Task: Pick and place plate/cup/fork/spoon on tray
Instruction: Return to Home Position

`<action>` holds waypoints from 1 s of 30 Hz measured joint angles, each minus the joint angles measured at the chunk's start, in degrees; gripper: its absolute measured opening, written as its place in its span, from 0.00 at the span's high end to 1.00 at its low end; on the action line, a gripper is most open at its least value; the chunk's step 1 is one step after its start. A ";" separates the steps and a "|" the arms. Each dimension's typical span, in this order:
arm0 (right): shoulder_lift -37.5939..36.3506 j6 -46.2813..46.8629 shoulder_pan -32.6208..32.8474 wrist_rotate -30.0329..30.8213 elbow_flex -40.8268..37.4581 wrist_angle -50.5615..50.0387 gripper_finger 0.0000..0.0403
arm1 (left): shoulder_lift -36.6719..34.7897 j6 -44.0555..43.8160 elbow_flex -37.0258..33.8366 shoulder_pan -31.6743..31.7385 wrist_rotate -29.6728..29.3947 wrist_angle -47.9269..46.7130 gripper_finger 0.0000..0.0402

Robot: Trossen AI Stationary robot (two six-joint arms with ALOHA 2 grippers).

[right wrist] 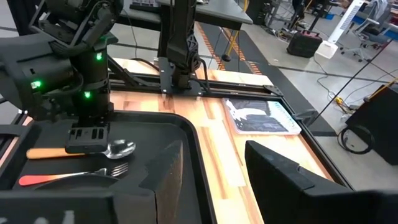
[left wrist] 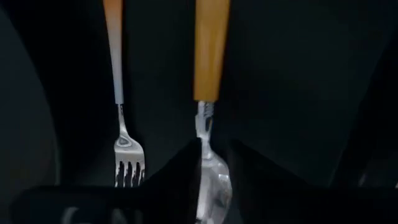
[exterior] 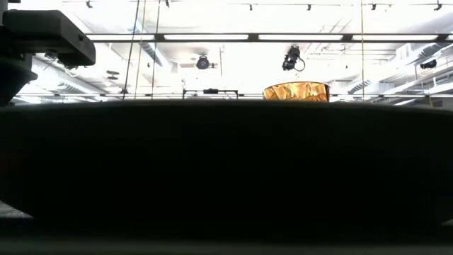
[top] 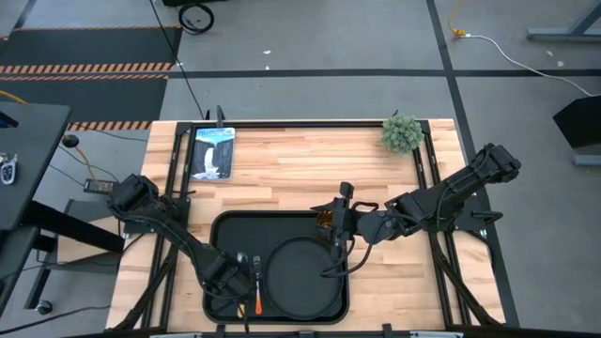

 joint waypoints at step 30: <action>-4.78 4.09 -1.90 -1.25 -5.80 -10.97 0.60 | -31.98 -47.45 -21.08 2.11 -16.17 6.88 0.93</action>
